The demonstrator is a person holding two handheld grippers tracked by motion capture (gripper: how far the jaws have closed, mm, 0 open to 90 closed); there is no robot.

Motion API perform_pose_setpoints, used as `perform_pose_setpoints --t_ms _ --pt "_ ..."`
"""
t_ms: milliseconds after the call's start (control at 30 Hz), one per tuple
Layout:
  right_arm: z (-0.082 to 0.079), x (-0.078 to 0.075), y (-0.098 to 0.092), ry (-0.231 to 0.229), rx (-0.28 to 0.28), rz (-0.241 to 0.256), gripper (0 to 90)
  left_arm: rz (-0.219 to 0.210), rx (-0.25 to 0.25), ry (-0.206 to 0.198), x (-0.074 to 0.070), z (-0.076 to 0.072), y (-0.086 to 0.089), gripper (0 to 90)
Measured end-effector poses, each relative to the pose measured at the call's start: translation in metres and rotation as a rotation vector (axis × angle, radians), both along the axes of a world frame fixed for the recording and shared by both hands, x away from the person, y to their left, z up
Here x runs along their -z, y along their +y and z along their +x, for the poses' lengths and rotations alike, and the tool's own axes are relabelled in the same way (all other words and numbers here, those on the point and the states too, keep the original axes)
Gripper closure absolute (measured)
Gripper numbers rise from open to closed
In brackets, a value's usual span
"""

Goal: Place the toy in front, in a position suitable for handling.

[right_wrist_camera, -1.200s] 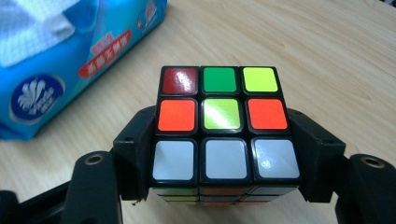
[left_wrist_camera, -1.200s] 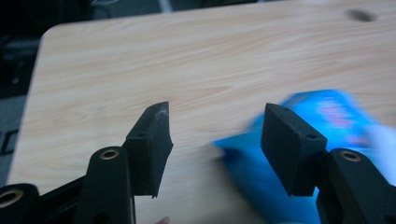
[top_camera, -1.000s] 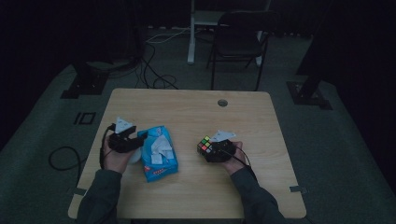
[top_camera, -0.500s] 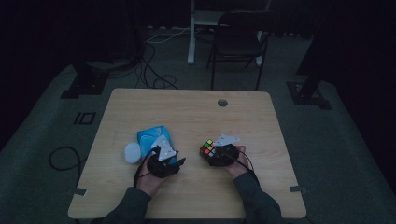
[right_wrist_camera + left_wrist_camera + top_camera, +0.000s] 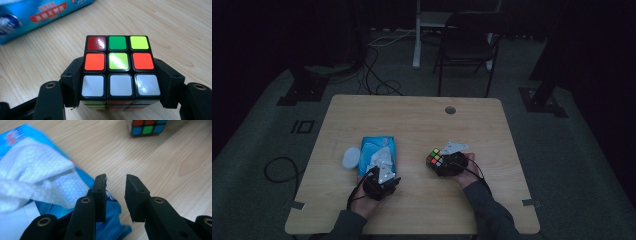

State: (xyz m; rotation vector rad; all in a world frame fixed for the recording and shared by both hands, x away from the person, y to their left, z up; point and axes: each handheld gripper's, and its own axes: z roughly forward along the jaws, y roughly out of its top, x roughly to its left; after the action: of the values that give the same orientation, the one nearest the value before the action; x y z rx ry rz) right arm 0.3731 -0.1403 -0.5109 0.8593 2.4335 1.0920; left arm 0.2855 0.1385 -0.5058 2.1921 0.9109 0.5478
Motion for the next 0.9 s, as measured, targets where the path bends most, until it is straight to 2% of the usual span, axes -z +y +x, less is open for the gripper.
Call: perform_pose_setpoints --t_ms 67,200,533,633,733,900 --pt "0.002 0.002 0.000 0.002 -0.004 -0.005 34.4 0.002 -0.007 0.002 0.001 0.000 0.003 71.1" --pt "0.005 0.006 -0.001 0.018 -0.004 -0.019 34.4 0.019 -0.067 0.006 0.005 -0.003 0.023 70.3" --pt "0.011 0.008 -0.004 0.041 -0.032 0.002 34.3 0.020 -0.169 0.020 0.016 0.004 0.052 66.4" --pt "0.012 0.009 -0.006 0.051 -0.038 0.011 33.7 0.013 -0.145 0.024 0.018 0.002 0.049 60.5" --pt "0.010 0.006 -0.011 0.045 -0.028 0.036 28.2 -0.002 -0.103 0.017 0.018 0.000 0.045 57.0" --pt "-0.002 0.000 -0.025 0.032 -0.035 0.055 25.8 -0.027 -0.087 0.009 0.017 -0.003 0.045 54.7"
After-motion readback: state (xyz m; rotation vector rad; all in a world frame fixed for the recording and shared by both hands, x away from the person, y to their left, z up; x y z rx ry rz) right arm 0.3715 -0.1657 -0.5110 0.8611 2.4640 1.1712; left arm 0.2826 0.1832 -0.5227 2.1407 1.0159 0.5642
